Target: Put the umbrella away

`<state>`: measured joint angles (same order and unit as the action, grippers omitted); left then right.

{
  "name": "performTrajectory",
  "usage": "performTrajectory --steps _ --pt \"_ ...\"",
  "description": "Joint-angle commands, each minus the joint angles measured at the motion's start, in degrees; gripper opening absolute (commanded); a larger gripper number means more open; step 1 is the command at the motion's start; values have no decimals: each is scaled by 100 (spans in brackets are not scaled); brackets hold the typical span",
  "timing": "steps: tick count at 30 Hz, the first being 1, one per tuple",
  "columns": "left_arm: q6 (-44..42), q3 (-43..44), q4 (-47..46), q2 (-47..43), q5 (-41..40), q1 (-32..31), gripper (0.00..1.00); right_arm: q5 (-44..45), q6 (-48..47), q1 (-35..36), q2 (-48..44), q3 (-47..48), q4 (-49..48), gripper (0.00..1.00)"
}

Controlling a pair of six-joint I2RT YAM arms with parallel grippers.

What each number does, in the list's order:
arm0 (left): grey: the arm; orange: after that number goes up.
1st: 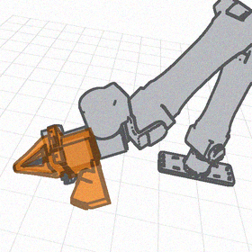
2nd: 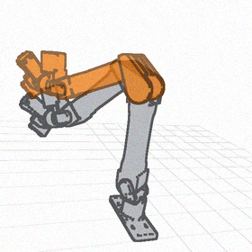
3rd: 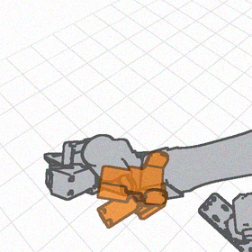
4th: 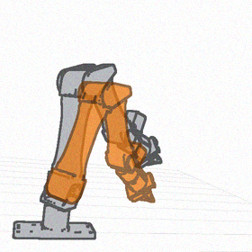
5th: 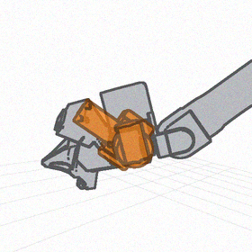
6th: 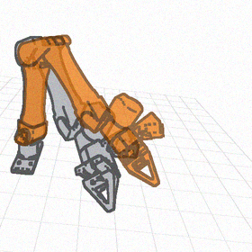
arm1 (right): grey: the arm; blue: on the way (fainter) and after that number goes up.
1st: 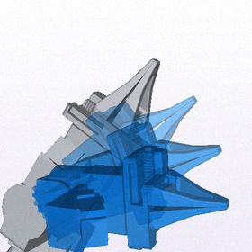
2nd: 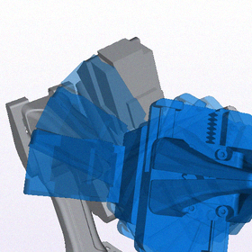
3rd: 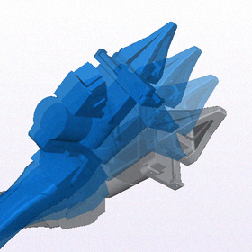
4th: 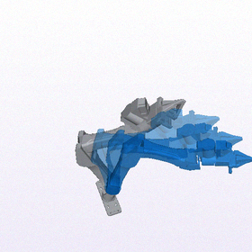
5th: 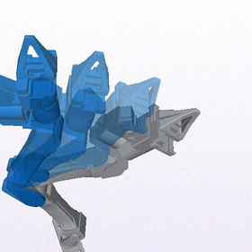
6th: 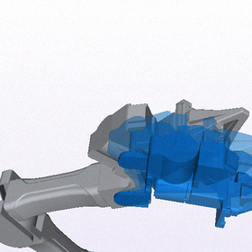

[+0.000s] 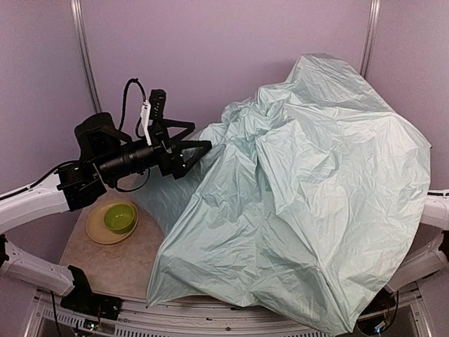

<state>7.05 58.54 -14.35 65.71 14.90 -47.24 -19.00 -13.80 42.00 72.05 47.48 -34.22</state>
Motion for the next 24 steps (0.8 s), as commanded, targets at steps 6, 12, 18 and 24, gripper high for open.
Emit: performTrajectory --steps 6,12,18,24 --pt "-274 80 -626 714 402 -382 99 -929 414 1186 1307 623 -1323 0" --pt "-177 -200 -857 942 485 -426 95 -1370 875 1396 1791 778 -2036 0" --pt "-397 -300 -616 1067 387 -452 80 -1439 1207 1393 1929 826 -2206 0" --pt "-704 -221 88 1284 114 -444 91 -1438 1204 1395 1856 787 -2144 0"
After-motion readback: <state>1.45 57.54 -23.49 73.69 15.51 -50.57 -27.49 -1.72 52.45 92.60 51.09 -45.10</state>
